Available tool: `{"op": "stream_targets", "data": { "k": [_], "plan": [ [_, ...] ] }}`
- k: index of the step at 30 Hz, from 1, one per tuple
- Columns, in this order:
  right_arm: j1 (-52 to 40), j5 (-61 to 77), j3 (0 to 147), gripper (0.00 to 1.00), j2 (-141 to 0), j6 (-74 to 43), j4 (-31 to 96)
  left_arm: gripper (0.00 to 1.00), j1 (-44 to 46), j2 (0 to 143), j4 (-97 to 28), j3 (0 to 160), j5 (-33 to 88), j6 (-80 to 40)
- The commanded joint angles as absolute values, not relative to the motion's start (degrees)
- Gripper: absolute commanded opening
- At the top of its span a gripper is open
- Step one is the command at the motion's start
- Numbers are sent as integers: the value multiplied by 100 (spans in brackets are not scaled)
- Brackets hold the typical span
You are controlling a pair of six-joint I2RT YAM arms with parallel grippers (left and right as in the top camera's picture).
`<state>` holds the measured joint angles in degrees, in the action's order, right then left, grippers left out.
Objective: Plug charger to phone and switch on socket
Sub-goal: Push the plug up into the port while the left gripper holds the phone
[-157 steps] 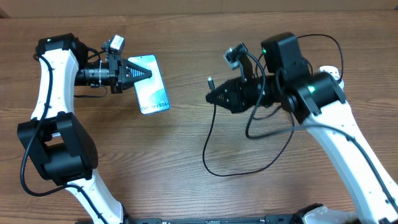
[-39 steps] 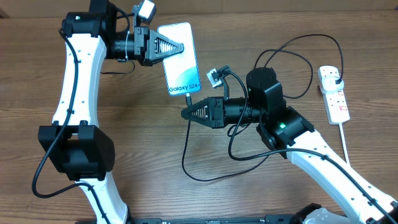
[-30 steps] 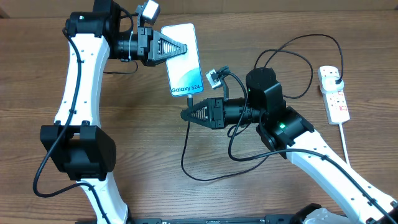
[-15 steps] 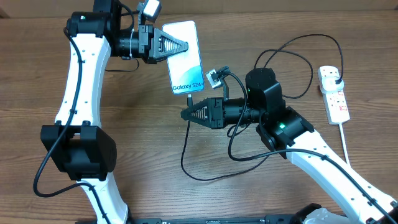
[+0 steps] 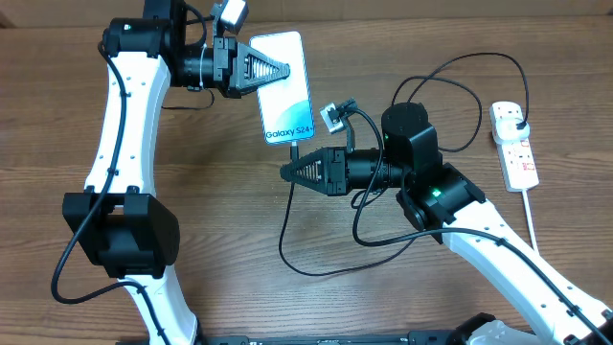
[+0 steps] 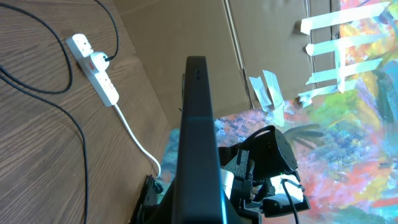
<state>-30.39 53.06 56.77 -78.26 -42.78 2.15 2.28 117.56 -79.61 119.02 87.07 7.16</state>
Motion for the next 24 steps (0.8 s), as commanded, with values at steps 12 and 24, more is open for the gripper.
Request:
{"op": "stream_targets", "data": {
  "k": [12,24],
  "plan": [
    [-2947,5610,5662,4,-7780,-3970,303,4,287,11655,-7813,12068,8777,620],
    [-2582,6453,5618,4,-8062,-3760,252,4,292,11655,-7697,12070,9063,591]
  ]
}}
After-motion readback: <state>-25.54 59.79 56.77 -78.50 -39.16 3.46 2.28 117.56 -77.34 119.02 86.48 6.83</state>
